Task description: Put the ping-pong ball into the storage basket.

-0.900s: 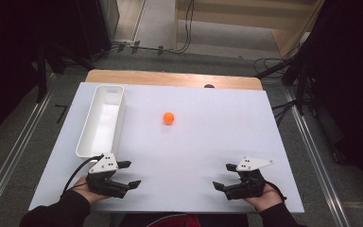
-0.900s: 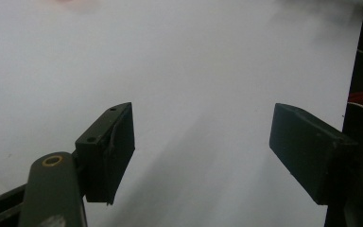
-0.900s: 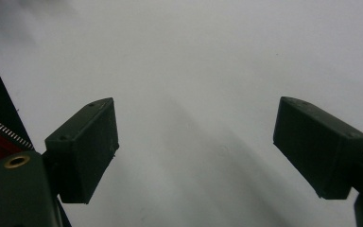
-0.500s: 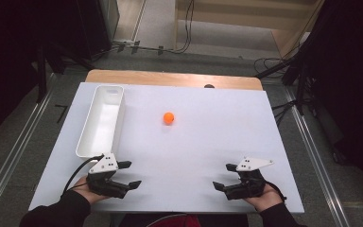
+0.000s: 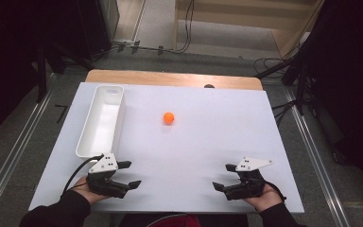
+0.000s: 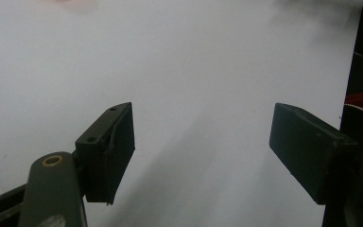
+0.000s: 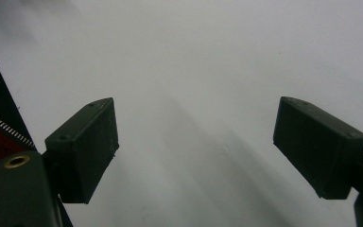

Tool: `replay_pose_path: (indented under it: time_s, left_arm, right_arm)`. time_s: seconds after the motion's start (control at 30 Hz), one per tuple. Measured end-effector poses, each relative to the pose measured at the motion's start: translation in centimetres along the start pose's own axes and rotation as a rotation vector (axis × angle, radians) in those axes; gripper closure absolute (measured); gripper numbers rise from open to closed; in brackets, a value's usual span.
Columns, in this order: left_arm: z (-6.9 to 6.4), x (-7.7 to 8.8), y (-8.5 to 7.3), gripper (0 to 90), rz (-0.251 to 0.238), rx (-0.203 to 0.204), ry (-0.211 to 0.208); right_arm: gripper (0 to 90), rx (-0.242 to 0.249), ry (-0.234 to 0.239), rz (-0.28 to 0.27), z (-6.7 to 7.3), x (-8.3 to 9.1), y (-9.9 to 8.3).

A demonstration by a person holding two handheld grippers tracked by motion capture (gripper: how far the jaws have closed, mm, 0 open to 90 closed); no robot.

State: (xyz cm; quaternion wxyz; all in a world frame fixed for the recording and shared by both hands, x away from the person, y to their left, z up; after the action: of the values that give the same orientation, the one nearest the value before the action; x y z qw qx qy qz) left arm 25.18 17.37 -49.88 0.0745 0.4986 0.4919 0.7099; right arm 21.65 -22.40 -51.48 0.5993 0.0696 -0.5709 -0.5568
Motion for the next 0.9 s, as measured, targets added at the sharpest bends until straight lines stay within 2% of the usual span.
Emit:
replay_pose_path:
  time_s: [0.53,0.7,0.87,0.9]
  left_arm:
    - [-0.02,-0.13,-0.03,23.1,0.006,0.002,-0.01]
    - [-0.16,-0.11,0.18,22.6,-0.011,-0.007,-0.031]
    - [-0.31,-0.26,0.59,19.9,-0.014,0.002,-0.03]
    - [-0.36,-0.19,0.82,19.9,-0.026,0.006,-0.03]
  right_arm:
    - [13.4,-0.001,0.003,0.005,0.04,-0.09,-0.03]
    - [13.5,-0.001,0.003,0.006,0.04,-0.11,-0.03]
    - [13.5,-0.001,0.002,0.006,0.03,-0.15,-0.02]
    - [13.4,-0.001,0.001,0.007,0.05,-0.16,-0.02]
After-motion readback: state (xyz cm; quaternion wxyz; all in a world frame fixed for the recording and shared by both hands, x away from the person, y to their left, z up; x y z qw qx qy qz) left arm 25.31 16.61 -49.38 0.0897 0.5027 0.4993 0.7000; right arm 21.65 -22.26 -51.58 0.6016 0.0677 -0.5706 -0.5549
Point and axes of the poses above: each handheld gripper's, and its own axes: x roughly backward along the jaws, y roughly out of its top, z roughly to its left, the point moved 3 cm from there along -x, roughly forward along the jaws, and after that the axes turned 13 degrees about y, right-handed, at the moved point
